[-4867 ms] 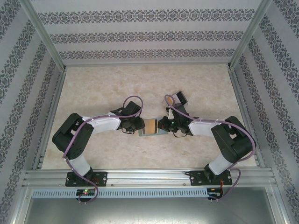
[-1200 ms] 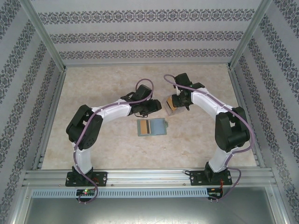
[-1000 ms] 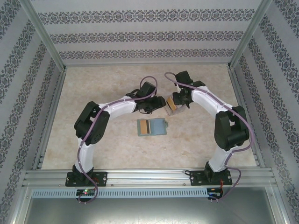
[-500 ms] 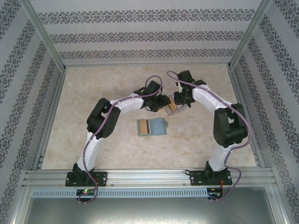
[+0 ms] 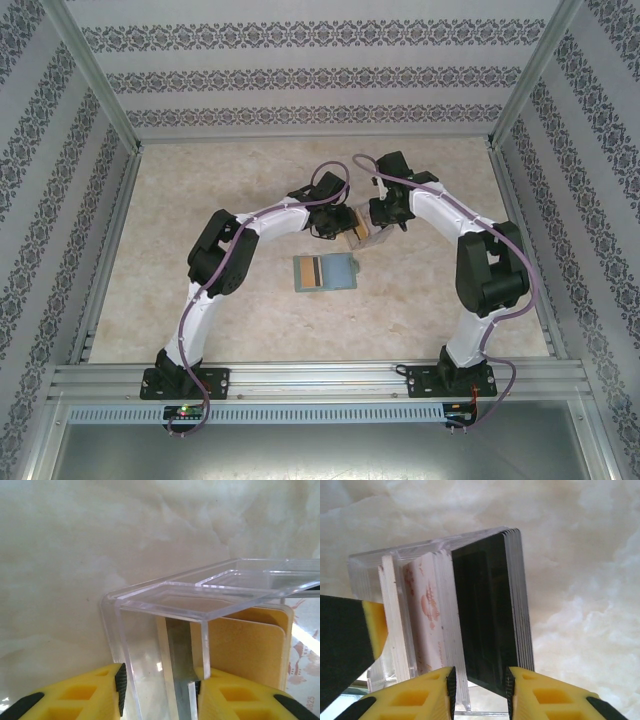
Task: Put the credit cards into the card holder
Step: Move the card holder to the center of the table, then pick up the credit card from the storage box.
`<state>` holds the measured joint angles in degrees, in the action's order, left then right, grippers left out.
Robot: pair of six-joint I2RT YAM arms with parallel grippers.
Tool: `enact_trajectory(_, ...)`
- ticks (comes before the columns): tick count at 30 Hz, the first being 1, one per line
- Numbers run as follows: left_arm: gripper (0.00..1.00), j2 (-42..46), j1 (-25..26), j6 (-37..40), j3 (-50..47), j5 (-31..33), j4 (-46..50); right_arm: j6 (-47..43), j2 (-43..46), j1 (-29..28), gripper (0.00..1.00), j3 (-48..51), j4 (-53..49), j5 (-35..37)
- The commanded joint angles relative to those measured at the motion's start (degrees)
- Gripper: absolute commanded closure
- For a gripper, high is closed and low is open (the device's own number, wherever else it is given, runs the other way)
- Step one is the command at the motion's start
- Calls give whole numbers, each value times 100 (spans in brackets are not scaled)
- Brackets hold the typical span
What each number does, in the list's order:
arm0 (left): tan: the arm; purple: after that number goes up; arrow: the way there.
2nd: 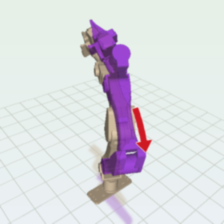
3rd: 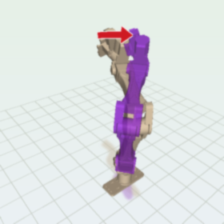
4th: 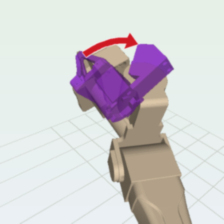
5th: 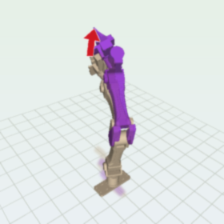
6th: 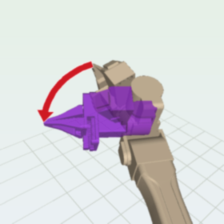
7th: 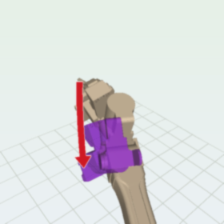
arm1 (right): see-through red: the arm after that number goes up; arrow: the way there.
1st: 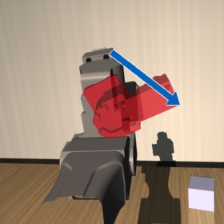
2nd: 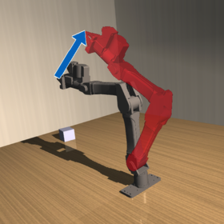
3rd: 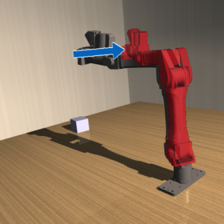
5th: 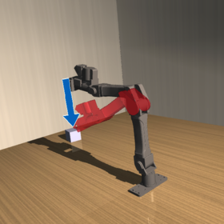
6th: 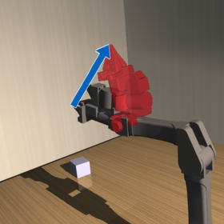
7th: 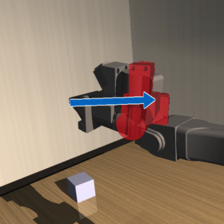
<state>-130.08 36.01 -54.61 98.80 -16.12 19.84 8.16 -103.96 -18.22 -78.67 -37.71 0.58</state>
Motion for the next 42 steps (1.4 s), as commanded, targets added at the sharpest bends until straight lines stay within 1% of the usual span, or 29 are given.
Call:
enact_trajectory(1,60,162,3,345,-54,279,592,-149,-191,-170,67,-264,-93,71)
enact_trajectory(4,60,187,3,360,-95,218,519,-200,-296,-285,67,-353,-78,303)
enact_trajectory(10,60,308,3,268,-342,181,187,-177,-570,-328,66,-483,-31,591)
enact_trajectory(18,60,356,4,155,-525,85,-84,-320,-882,-460,66,-517,-25,626)
enact_trajectory(22,60,387,-6,118,-588,102,-153,-419,-972,-623,65,-497,-47,1059)
enact_trajectory(26,60,432,-23,108,-625,116,-169,-464,-959,-751,67,-443,22,1596)
enact_trajectory(30,61,483,-33,91,-721,139,-230,-412,-865,-762,70,-438,68,1928)
enact_trajectory(39,61,524,-50,38,-847,101,-331,-430,-669,-771,71,-465,107,1899)
enact_trajectory(42,61,524,-49,29,-843,76,-349,-421,-667,-784,70,-465,89,2040)
